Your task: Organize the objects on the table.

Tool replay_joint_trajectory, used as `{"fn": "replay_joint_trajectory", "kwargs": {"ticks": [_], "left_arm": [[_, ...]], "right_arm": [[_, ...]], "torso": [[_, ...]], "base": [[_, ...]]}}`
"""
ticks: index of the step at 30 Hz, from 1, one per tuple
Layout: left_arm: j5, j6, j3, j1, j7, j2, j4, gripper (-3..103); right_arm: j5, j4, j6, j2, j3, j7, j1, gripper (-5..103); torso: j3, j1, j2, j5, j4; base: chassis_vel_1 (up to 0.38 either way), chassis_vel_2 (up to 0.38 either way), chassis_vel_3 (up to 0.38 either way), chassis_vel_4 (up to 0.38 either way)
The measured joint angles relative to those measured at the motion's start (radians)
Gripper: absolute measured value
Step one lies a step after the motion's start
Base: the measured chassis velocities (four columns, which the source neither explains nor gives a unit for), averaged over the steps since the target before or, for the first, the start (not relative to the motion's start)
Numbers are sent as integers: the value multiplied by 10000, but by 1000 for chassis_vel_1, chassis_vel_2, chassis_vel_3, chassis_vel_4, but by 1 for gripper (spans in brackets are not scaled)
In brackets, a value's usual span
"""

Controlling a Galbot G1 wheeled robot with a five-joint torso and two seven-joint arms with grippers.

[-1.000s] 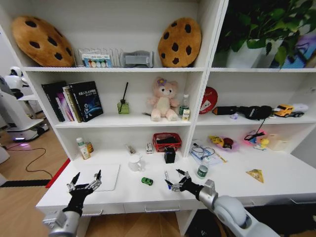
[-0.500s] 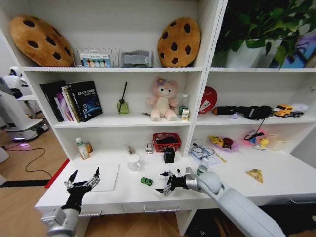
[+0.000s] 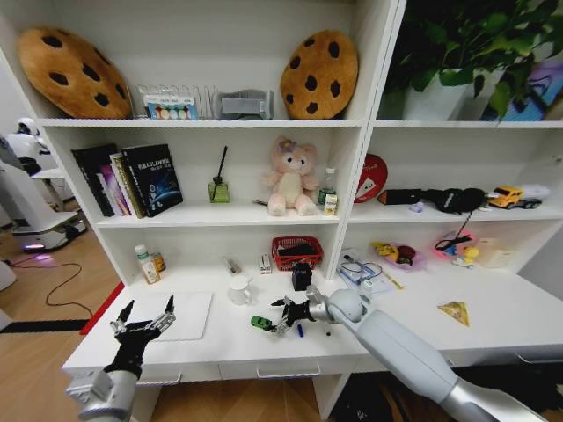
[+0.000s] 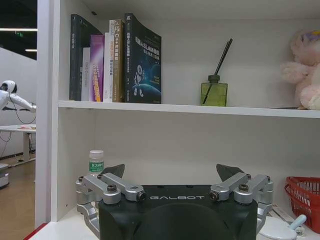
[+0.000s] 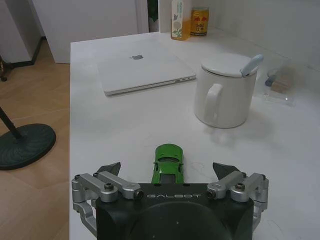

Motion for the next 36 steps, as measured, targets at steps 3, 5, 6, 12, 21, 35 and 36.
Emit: {"fn": "replay_joint_trajectory", "kwargs": {"ticks": [3,5,6,12,21,35,36], "left_arm": [[-67,0,-29,5,21,-40,74,100],[-71,-1,-39,5,45,-64,110,100],[-72,-1,-47,13,82,-97,135,100],[-73,-4,-25,31,132,-123,142,100],[-111,25,-19,-8,128,-88,119,100],[-109,102,-36,-93,3,-36,14,100],[-109,102,-36,-93,3,-36,14,100]], "right_arm": [[-129,-229,51,117,-165,0,13,100],[-185,-311,84,157,-205,0,23,100],[-250,-403,140,203,-236,1,40,103],[-343,-508,280,321,-276,116,43,89],[-490,-527,432,353,-348,239,8,62],[-958,-576,757,423,-187,187,-180,41],[-958,-576,757,423,-187,187,-180,41]], "torso": [[0,0,0,0,0],[0,0,0,0,0],[0,0,0,-1,0],[0,0,1,1,0],[0,0,2,-1,0],[-2,-1,2,1,0],[-2,-1,2,1,0]], "base": [[0,0,0,0],[0,0,0,0],[0,0,0,0],[0,0,0,0],[0,0,0,0],[0,0,0,0],[0,0,0,0]]}}
